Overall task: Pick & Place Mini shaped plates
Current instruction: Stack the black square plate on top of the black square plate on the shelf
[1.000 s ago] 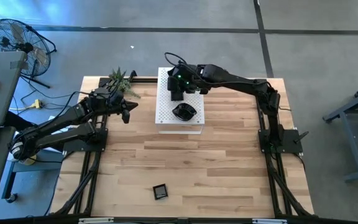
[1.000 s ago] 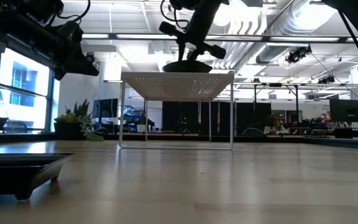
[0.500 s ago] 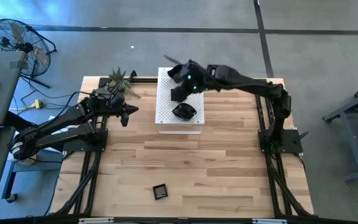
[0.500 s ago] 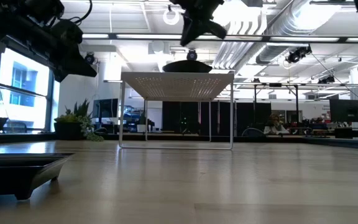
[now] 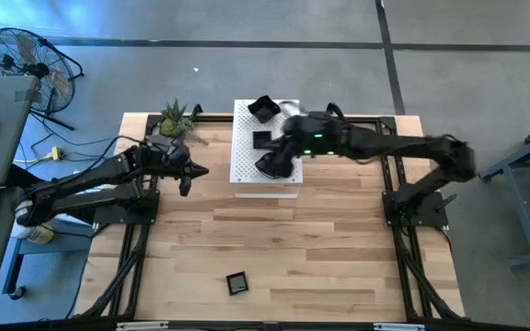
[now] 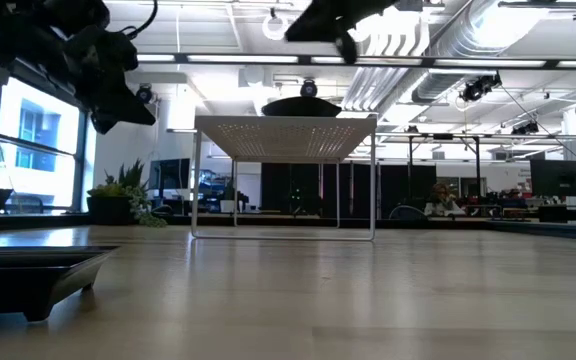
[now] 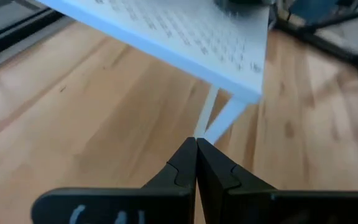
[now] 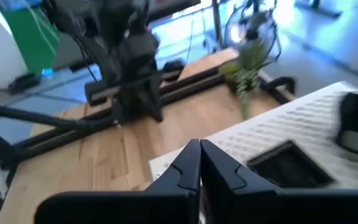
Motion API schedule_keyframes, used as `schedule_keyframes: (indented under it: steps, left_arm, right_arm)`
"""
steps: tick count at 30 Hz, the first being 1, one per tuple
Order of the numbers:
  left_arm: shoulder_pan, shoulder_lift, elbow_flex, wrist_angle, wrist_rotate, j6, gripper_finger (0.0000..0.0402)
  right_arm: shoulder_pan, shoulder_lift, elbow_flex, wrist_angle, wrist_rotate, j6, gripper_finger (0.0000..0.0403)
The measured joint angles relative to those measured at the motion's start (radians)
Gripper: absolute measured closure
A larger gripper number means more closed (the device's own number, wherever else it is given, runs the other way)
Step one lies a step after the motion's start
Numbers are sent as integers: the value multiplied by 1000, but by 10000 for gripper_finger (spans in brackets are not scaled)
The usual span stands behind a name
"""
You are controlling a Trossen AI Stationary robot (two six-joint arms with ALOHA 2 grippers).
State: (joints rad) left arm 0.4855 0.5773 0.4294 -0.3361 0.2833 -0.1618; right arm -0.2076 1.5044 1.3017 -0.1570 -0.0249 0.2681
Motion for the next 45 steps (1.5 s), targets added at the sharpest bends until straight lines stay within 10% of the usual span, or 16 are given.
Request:
schedule_keyframes:
  steps: [16, 29, 45]
  left_arm:
    - [-626, 331, 206, -174, -427, -327, 401]
    - [-899, 680, 410, -274, -425, -584, 392]
    - [-972, 1024, 547, -150, -279, -747, 260]
  right_arm:
    - [15, -535, -400, 86, 89, -42, 401]
    - [38, -631, -482, 110, -33, -58, 401]
    - [154, -630, -482, 101, -58, -94, 401]
